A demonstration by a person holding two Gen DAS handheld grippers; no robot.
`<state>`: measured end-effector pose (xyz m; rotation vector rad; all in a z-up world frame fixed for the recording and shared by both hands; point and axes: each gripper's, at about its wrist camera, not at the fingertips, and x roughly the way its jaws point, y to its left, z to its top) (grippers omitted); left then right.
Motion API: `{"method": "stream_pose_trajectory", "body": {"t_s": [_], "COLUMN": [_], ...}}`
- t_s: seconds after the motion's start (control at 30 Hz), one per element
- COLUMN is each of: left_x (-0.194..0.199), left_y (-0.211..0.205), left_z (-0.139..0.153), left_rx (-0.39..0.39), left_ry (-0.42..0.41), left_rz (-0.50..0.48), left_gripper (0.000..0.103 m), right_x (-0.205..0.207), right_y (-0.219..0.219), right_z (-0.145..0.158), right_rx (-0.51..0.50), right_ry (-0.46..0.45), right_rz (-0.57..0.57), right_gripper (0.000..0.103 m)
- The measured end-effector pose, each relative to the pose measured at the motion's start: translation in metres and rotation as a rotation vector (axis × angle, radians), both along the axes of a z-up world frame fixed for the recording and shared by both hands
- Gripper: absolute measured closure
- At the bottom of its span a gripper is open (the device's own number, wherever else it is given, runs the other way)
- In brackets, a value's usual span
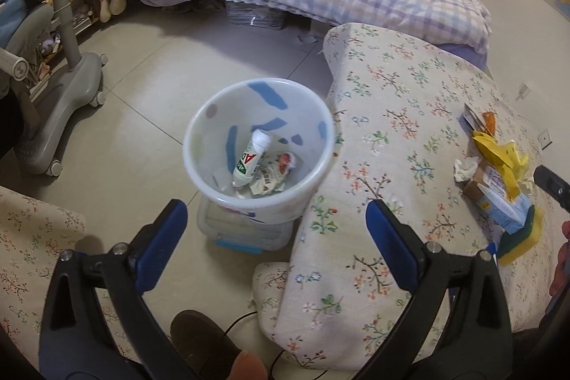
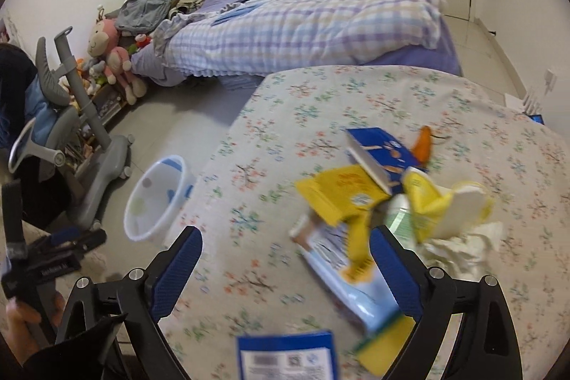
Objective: Collect trash
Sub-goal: 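Grasp the yellow sponge with the right gripper while the left moves to the blue box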
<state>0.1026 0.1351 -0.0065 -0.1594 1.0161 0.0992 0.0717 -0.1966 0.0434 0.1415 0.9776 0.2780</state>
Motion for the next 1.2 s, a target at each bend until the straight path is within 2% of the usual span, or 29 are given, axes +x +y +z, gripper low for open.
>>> {"method": "stream_pose_trajectory", "body": {"t_s": [0.1, 0.3, 0.5, 0.67, 0.8, 0.87, 0.9, 0.93, 1.03, 1.2], "left_x": [0.0, 0.0, -0.001, -0.002, -0.002, -0.003, -0.003, -0.003, -0.004, -0.008], "left_y": [-0.012, -0.037, -0.066, -0.087, -0.103, -0.11, -0.115, -0.118, -0.132, -0.163], "left_z": [0.001, 0.001, -0.003, -0.007, -0.012, -0.014, -0.015, -0.016, -0.019, -0.017], "left_rx": [0.002, 0.014, -0.031, -0.021, -0.014, -0.012, -0.01, -0.009, -0.017, -0.011], "left_ry": [-0.003, 0.007, 0.042, 0.069, 0.101, 0.117, 0.126, 0.131, 0.151, 0.151], "left_rz": [-0.026, -0.093, -0.167, -0.225, -0.274, -0.297, -0.313, -0.324, -0.373, -0.484], "left_gripper": [0.002, 0.001, 0.001, 0.001, 0.001, 0.001, 0.001, 0.001, 0.002, 0.002], "right_x": [-0.013, -0.029, -0.039, -0.041, -0.038, -0.037, -0.035, -0.034, -0.035, -0.044], "right_y": [-0.02, -0.05, -0.056, -0.052, -0.055, -0.057, -0.057, -0.057, -0.059, -0.074], "right_z": [0.0, -0.013, -0.032, -0.052, -0.06, -0.061, -0.063, -0.064, -0.062, -0.05], "right_rx": [-0.037, -0.061, -0.083, -0.144, -0.186, -0.169, -0.151, -0.141, -0.129, -0.121], "right_ry": [-0.011, 0.057, 0.124, 0.187, 0.201, 0.216, 0.234, 0.245, 0.247, 0.223], "right_rz": [-0.009, -0.036, -0.002, 0.025, 0.019, 0.022, 0.034, 0.041, 0.051, 0.022], "right_gripper": [0.0, 0.0, 0.0, 0.0, 0.001, 0.013, 0.028, 0.036, 0.045, 0.047]}}
